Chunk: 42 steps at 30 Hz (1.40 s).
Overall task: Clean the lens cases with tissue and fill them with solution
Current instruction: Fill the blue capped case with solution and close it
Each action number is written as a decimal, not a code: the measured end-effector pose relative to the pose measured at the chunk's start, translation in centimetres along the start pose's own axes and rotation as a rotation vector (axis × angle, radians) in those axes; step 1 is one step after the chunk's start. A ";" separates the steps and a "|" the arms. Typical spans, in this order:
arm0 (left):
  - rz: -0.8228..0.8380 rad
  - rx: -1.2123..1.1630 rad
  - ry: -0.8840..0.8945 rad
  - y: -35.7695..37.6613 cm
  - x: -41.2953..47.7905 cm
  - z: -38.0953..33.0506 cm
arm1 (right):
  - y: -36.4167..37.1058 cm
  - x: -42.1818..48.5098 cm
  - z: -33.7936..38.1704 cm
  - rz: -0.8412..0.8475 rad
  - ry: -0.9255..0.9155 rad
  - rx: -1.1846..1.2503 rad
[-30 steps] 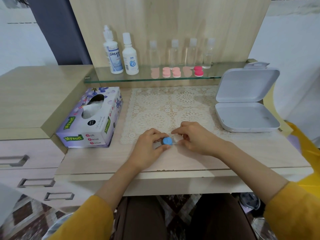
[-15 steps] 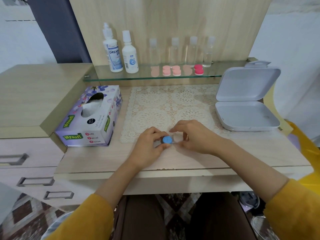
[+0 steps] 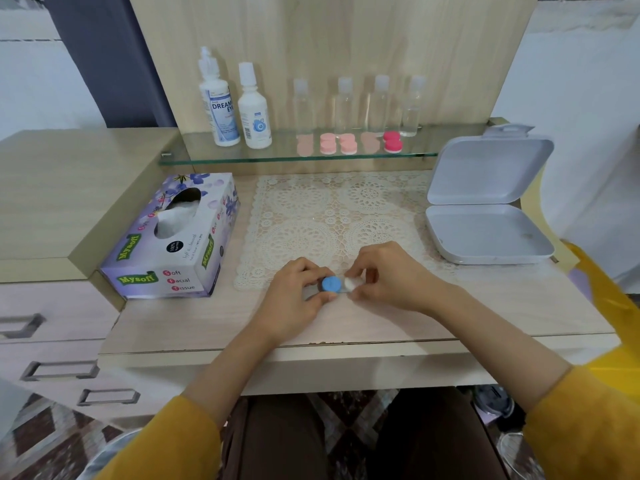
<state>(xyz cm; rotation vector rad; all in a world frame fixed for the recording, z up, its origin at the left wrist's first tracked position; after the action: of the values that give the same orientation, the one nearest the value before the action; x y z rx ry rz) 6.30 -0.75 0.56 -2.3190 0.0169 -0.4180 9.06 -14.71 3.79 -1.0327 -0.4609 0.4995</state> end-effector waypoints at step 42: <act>0.013 -0.057 -0.030 -0.3 0.0 0.0 | 0.3 -0.5 0.2 0.052 -0.060 -0.026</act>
<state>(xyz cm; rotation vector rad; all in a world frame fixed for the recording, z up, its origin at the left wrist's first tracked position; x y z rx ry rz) 6.24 -0.49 0.75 -2.3794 0.0293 -0.3806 8.54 -14.74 3.58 -1.0588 -0.4956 0.5734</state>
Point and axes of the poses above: each hand's wrist, its own x-axis towards the middle knuckle, its own y-axis out of the palm, z = x × y, the point moved 5 cm from there along x, towards the middle knuckle, and after that the axes turned 2 degrees about -y, right-handed, at the moved point
